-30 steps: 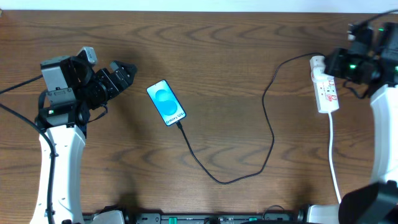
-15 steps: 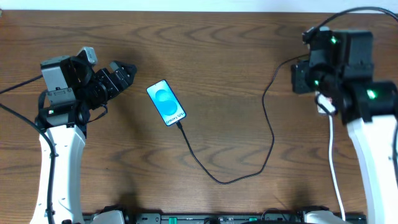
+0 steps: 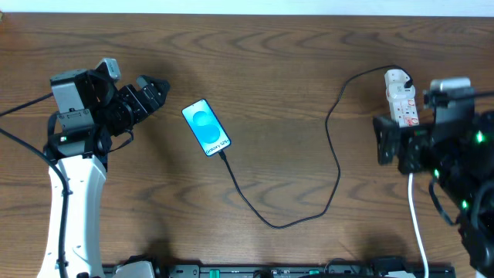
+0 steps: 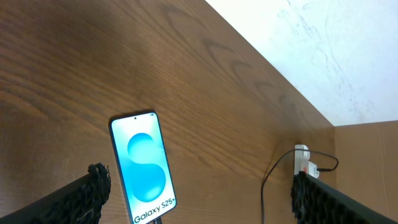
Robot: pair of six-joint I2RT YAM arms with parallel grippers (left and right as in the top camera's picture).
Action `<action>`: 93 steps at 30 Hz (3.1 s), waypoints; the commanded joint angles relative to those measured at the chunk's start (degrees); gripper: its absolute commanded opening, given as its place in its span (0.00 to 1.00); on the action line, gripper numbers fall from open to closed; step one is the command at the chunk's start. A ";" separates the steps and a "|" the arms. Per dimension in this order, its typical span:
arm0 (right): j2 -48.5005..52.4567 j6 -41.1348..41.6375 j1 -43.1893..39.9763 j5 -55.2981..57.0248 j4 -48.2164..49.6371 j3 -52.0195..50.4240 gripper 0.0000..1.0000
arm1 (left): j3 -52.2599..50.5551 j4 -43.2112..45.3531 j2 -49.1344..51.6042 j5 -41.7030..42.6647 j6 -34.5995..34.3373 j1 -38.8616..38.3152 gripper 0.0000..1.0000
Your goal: Plug charger to phone and switch on socket
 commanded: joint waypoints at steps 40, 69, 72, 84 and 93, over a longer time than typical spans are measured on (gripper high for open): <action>-32.50 0.07 -3.32 7.91 52.50 -61.86 0.99 | 1.05 -0.17 -0.35 -0.33 0.35 0.04 0.95; -54.25 3.82 -3.28 7.76 60.46 -85.00 0.99 | 1.05 -0.15 -0.35 -0.31 0.35 0.04 0.95; -54.25 3.21 -3.28 7.72 60.37 -85.00 0.99 | 1.05 -0.17 -0.35 -0.31 0.35 0.04 0.95; -54.21 3.23 -3.28 7.72 60.43 -85.00 0.99 | 1.05 -0.15 -0.35 -0.33 0.35 0.04 0.95; -54.21 3.23 -3.28 7.72 60.43 -85.00 0.99 | 1.05 -0.17 -0.35 -0.31 0.35 0.04 0.95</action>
